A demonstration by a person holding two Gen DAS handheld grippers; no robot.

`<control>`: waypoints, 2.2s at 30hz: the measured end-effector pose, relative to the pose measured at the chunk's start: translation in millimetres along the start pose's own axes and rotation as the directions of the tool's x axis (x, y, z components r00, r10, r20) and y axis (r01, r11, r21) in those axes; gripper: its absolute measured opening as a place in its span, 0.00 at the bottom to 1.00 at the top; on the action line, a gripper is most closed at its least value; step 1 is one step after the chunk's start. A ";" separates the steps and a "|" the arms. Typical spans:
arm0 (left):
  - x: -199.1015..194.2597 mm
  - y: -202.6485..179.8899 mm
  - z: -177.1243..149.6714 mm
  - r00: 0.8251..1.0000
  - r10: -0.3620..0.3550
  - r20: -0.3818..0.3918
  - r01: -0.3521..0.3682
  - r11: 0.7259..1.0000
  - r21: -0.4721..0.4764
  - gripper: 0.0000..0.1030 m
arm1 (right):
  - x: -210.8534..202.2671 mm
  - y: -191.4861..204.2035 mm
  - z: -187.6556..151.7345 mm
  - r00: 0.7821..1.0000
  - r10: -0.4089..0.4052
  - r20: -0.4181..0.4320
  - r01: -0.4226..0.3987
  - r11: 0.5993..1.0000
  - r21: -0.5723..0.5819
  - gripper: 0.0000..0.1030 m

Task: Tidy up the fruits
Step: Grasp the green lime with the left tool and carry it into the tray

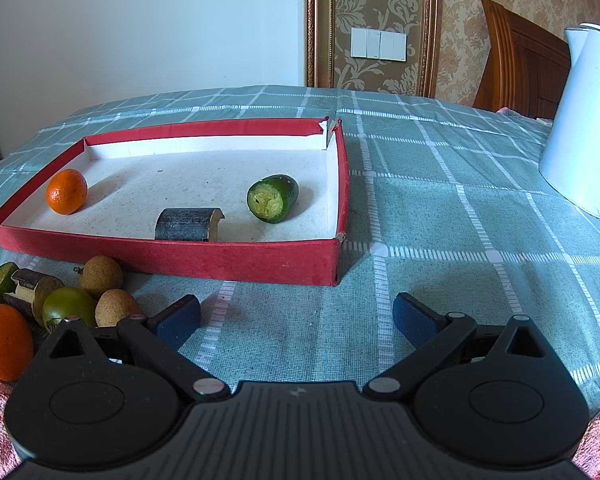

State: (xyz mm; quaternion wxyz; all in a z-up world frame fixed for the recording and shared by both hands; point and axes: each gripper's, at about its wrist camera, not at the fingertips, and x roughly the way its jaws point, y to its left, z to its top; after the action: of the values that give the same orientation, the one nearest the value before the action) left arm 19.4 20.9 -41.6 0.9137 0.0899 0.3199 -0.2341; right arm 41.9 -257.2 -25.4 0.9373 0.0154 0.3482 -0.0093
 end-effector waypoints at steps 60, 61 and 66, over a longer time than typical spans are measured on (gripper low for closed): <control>56.0 61.8 61.6 0.983 0.151 0.109 -0.124 0.968 -0.220 0.56 | -0.1 -0.1 0.0 1.000 0.000 0.000 0.000 1.000 0.000 1.00; 50.6 61.2 59.5 0.982 0.143 0.119 -0.114 0.967 -0.227 0.60 | -0.1 -0.1 0.0 1.000 0.000 0.000 0.000 1.000 0.000 1.00; 22.5 49.0 46.6 0.970 0.173 0.172 -0.131 0.965 -0.228 0.82 | 0.0 -0.1 0.1 1.000 0.000 0.000 0.000 1.000 0.000 1.00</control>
State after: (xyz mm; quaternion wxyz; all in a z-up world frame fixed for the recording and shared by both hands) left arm 83.8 40.8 -18.7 0.9598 -0.0080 0.2464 -0.1345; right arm 42.0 -257.3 -25.3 0.9372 0.0154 0.3482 -0.0092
